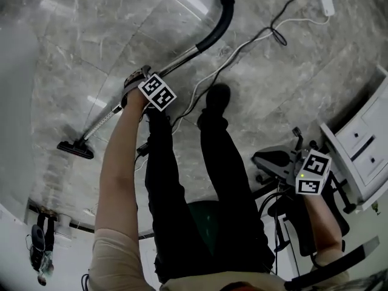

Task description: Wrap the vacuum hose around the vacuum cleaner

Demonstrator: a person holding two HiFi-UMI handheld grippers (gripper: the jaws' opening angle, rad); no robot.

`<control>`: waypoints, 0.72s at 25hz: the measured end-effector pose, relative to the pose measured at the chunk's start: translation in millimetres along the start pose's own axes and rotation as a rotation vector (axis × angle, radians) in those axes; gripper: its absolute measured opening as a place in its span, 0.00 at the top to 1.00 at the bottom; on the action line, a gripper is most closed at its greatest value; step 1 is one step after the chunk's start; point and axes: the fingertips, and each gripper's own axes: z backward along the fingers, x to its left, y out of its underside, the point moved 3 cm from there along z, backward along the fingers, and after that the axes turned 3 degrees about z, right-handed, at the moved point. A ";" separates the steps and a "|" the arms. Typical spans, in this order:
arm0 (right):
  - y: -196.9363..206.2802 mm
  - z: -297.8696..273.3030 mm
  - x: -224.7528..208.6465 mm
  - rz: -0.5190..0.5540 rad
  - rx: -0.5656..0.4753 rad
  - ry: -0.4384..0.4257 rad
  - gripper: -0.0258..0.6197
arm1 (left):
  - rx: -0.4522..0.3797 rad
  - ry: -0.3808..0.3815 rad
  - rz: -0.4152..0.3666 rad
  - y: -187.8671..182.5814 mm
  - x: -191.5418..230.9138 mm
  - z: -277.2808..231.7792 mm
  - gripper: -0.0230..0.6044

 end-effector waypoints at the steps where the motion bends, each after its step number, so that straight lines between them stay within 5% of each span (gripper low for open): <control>1: -0.5 2.1 -1.9 -0.008 -0.008 0.008 0.95 | 0.023 -0.004 -0.031 1.3 -0.9 -6.8 0.53; 3: -1.2 5.4 -4.2 -0.023 -0.026 0.022 0.95 | 0.043 0.003 -0.060 1.9 -3.6 -15.6 0.74; 5: -2.6 7.1 -4.2 -0.039 -0.046 0.032 0.95 | 0.034 0.040 -0.019 0.4 -4.4 -14.9 0.80; 18: -48.6 5.9 69.0 -0.115 -0.340 -0.030 0.95 | -0.086 0.324 -0.148 3.6 -24.9 140.2 0.80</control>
